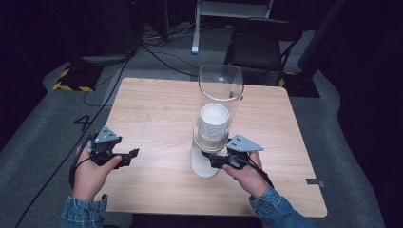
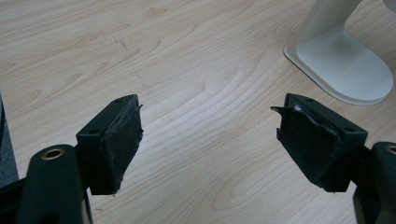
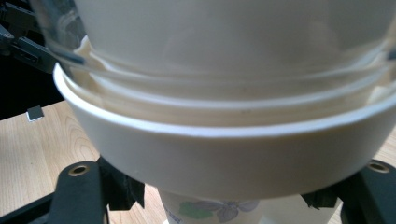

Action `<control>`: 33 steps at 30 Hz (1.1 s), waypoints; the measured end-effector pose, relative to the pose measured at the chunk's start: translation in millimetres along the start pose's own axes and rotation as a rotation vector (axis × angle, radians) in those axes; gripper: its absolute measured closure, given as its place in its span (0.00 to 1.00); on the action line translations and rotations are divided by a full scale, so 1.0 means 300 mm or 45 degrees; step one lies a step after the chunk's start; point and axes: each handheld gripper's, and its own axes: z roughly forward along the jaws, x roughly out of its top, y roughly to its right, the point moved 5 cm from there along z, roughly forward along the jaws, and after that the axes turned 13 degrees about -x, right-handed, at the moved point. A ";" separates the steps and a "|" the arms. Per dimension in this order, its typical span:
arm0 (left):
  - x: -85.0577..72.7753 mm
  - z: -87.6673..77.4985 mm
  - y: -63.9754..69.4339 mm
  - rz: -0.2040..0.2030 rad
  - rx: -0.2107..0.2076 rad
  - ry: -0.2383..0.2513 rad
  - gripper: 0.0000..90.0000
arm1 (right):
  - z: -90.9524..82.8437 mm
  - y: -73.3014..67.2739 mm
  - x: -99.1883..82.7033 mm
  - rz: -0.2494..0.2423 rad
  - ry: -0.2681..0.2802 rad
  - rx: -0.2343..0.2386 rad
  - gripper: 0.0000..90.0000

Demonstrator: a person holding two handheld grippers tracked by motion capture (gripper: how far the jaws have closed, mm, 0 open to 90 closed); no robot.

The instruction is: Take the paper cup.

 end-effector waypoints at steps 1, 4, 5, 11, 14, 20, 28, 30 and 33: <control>0.000 0.000 -0.001 0.002 0.001 -0.001 0.24 | 0.000 0.000 0.000 0.000 0.000 0.000 0.33; 0.000 0.000 0.000 -0.001 0.000 0.000 0.24 | -0.001 -0.003 -0.003 0.011 0.004 0.000 0.33; 0.000 0.000 0.000 -0.001 0.000 0.000 0.24 | -0.001 -0.003 -0.003 0.011 0.004 0.000 0.33; -0.001 0.000 0.000 0.005 0.000 -0.007 0.24 | 0.002 0.003 -0.007 -0.018 0.020 0.011 0.33; -0.001 0.000 0.000 0.008 0.001 -0.009 0.25 | 0.008 0.009 -0.009 -0.041 0.037 0.022 0.34; 0.000 0.001 0.000 0.013 0.002 -0.011 0.25 | 0.014 0.014 -0.013 -0.052 0.060 0.034 0.34; 0.000 0.003 0.001 0.013 0.000 -0.008 0.25 | 0.026 0.025 -0.022 -0.139 0.092 0.044 0.34; 0.000 0.003 0.001 0.011 -0.001 -0.006 0.25 | 0.025 0.025 -0.022 -0.126 0.088 0.044 0.34; -0.001 0.004 0.001 0.009 -0.003 -0.011 0.25 | 0.022 0.018 -0.024 -0.077 0.063 0.037 0.34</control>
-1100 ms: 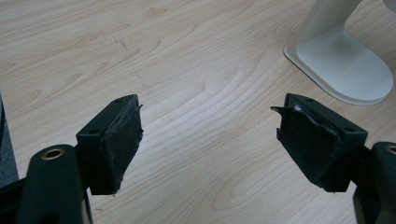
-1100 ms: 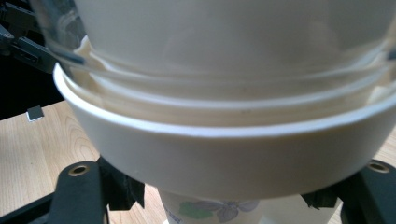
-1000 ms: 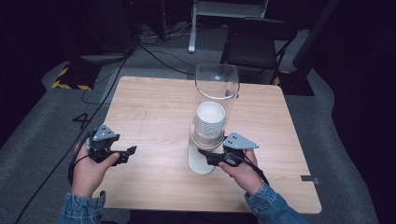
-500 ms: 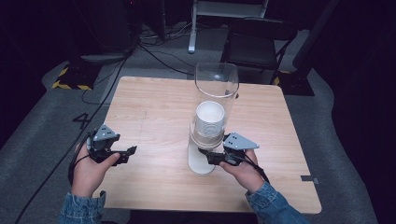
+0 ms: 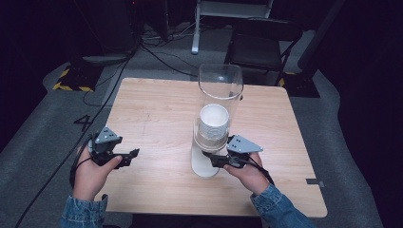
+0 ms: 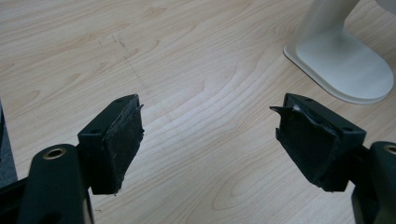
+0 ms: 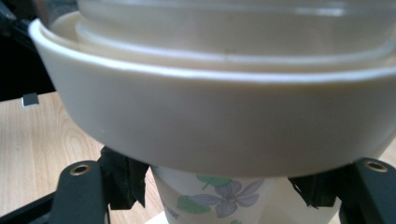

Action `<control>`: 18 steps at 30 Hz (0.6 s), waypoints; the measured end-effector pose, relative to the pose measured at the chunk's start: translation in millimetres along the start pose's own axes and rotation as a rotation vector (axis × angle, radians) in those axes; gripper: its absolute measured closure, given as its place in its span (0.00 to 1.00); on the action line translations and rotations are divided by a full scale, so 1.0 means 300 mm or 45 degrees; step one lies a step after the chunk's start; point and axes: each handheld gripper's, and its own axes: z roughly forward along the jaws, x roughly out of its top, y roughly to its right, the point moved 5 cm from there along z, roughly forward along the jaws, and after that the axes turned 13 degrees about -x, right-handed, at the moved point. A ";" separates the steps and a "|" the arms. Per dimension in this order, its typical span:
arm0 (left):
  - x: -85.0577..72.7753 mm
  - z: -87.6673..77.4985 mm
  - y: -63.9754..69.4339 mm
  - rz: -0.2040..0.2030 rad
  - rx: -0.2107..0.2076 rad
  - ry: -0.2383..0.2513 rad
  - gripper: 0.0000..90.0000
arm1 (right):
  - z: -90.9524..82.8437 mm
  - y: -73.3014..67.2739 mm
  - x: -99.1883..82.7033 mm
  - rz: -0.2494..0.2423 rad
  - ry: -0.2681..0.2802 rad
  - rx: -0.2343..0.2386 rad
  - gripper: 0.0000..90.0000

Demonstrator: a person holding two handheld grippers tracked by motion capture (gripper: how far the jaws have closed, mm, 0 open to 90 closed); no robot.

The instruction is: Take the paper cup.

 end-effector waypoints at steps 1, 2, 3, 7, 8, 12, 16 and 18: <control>0.000 0.000 0.000 0.000 0.000 0.000 0.25 | 0.001 -0.005 -0.005 0.027 -0.035 0.002 0.35; 0.000 0.001 0.000 0.000 0.001 0.001 0.25 | 0.001 -0.005 -0.005 0.027 -0.035 0.002 0.35; 0.001 0.001 0.001 0.003 -0.001 0.001 0.25 | 0.003 -0.010 -0.023 0.019 -0.100 -0.013 0.36; 0.004 -0.005 0.003 0.003 -0.003 0.009 0.25 | 0.025 -0.025 -0.095 0.026 -0.198 -0.013 0.39; 0.004 -0.006 0.003 -0.001 -0.002 0.013 0.25 | 0.026 -0.026 -0.099 0.032 -0.204 -0.006 0.39; -0.001 -0.004 -0.002 -0.004 -0.002 0.006 0.25 | 0.024 -0.024 -0.104 0.013 -0.223 0.007 0.38; -0.001 0.000 0.000 -0.002 -0.007 0.007 0.25 | 0.018 -0.026 -0.123 -0.046 -0.280 0.002 0.36; 0.001 -0.003 0.000 0.003 -0.006 0.004 0.25 | 0.015 -0.026 -0.132 -0.070 -0.302 0.004 0.36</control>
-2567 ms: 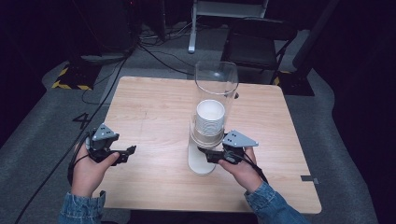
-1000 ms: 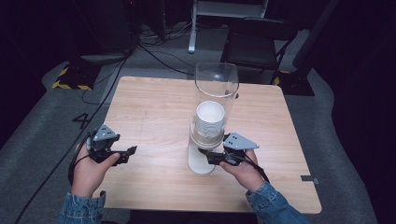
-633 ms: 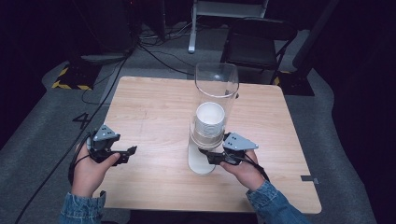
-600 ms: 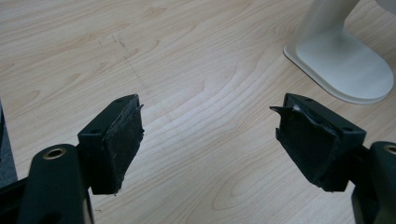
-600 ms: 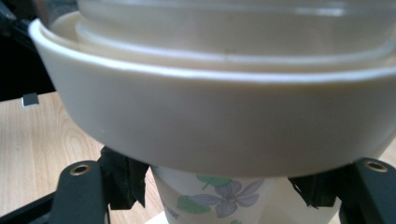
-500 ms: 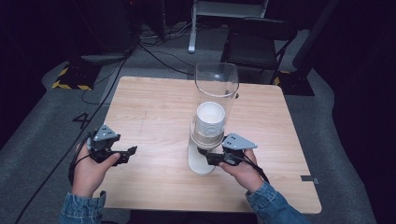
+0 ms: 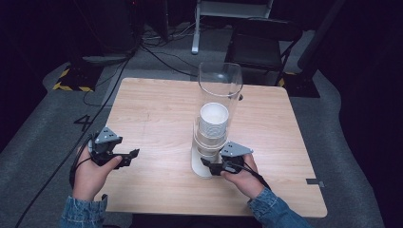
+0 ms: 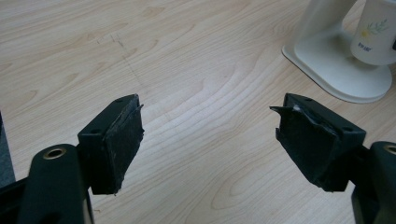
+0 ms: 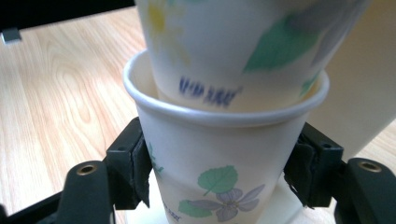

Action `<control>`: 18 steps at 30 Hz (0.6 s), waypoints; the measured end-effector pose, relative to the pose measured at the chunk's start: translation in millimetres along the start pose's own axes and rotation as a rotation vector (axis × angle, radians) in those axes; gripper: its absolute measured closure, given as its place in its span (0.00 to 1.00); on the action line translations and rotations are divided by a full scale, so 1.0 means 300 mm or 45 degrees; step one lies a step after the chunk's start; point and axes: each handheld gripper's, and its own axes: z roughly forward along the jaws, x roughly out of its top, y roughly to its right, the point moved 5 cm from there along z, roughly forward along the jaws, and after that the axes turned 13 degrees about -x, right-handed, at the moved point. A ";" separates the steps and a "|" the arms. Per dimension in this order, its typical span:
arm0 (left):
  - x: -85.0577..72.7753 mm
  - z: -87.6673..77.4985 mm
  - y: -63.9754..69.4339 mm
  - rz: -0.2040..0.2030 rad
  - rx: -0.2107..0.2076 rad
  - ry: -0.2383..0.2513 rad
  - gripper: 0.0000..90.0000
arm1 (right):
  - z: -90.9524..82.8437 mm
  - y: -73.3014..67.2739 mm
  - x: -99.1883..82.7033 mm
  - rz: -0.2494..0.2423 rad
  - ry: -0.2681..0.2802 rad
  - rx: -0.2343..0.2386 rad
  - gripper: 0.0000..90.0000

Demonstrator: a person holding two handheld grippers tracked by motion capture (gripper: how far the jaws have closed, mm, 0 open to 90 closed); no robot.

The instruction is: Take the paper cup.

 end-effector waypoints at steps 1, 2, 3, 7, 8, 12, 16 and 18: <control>0.000 0.000 0.000 -0.001 0.001 0.001 0.25 | -0.002 0.001 -0.010 -0.030 -0.021 0.001 0.36; 0.000 0.000 0.000 -0.001 0.001 0.001 0.25 | -0.002 0.001 -0.010 -0.030 -0.021 0.001 0.36; 0.000 0.001 0.000 -0.001 0.000 -0.001 0.25 | -0.004 0.003 -0.013 -0.045 -0.026 -0.004 0.36; -0.003 0.002 -0.003 -0.006 -0.001 -0.006 0.25 | -0.012 0.017 -0.026 -0.099 -0.047 -0.017 0.36; -0.003 0.003 -0.003 -0.006 -0.002 -0.005 0.25 | -0.013 0.019 -0.029 -0.106 -0.053 -0.021 0.36; 0.000 0.001 -0.001 -0.001 -0.002 0.001 0.25 | -0.022 0.020 -0.043 -0.124 -0.085 -0.034 0.36; 0.003 0.002 -0.004 0.000 -0.002 0.006 0.25 | -0.038 0.045 -0.051 -0.136 -0.105 -0.078 0.36; 0.005 0.006 -0.007 0.000 -0.004 0.000 0.25 | -0.042 0.055 -0.052 -0.127 -0.103 -0.090 0.36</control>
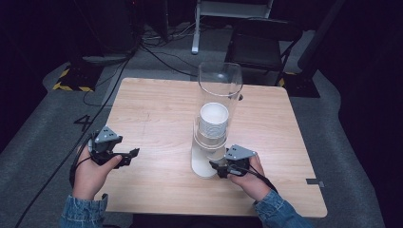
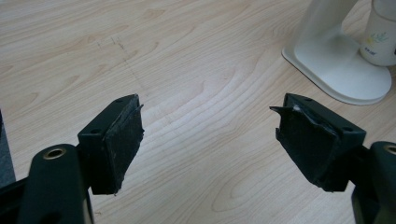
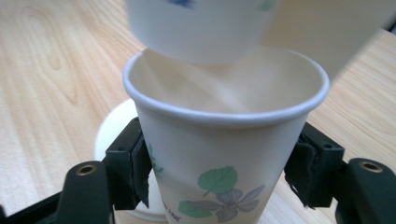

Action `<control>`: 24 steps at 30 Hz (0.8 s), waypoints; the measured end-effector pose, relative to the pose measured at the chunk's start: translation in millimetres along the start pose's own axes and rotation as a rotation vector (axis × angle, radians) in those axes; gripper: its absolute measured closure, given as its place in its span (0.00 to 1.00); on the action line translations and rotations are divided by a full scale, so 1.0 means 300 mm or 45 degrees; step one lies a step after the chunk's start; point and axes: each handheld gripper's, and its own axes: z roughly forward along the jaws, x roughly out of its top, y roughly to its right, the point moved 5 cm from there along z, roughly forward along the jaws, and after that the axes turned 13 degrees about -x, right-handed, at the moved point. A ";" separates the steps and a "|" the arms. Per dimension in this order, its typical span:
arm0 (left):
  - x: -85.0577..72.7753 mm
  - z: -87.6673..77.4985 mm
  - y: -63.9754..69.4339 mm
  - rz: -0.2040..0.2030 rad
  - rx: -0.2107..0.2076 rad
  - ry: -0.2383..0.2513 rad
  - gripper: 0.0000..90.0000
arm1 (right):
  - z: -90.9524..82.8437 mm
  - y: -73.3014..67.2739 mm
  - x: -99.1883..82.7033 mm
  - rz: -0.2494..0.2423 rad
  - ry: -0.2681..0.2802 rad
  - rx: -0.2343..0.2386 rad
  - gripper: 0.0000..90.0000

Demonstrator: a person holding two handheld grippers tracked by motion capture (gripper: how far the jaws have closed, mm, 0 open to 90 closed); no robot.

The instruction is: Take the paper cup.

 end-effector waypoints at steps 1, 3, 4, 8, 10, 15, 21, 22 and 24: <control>0.002 0.004 -0.001 0.000 -0.001 0.001 0.25 | -0.008 0.022 -0.004 0.012 0.006 -0.027 0.36; 0.007 0.015 -0.002 0.006 -0.008 -0.005 0.25 | -0.013 0.032 -0.006 0.022 0.006 -0.038 0.36; 0.010 0.022 0.001 0.006 -0.017 -0.007 0.25 | -0.018 0.043 -0.009 0.032 0.007 -0.048 0.36; 0.018 0.039 0.008 0.014 -0.032 -0.019 0.25 | -0.038 0.095 -0.021 0.066 0.007 -0.102 0.36; 0.018 0.045 0.009 0.012 -0.035 -0.022 0.25 | -0.046 0.121 -0.024 0.084 0.006 -0.128 0.36; 0.013 0.049 0.006 0.004 -0.029 -0.021 0.25 | -0.068 0.195 -0.019 0.148 0.034 -0.187 0.36; 0.002 0.057 0.004 -0.008 -0.030 -0.024 0.25 | -0.094 0.290 -0.014 0.297 0.090 -0.248 0.35; 0.002 0.057 0.004 -0.008 -0.030 -0.024 0.25 | -0.094 0.290 -0.014 0.297 0.090 -0.248 0.35; -0.001 0.061 0.002 -0.011 -0.035 -0.020 0.25 | -0.104 0.333 -0.015 0.337 0.107 -0.265 0.35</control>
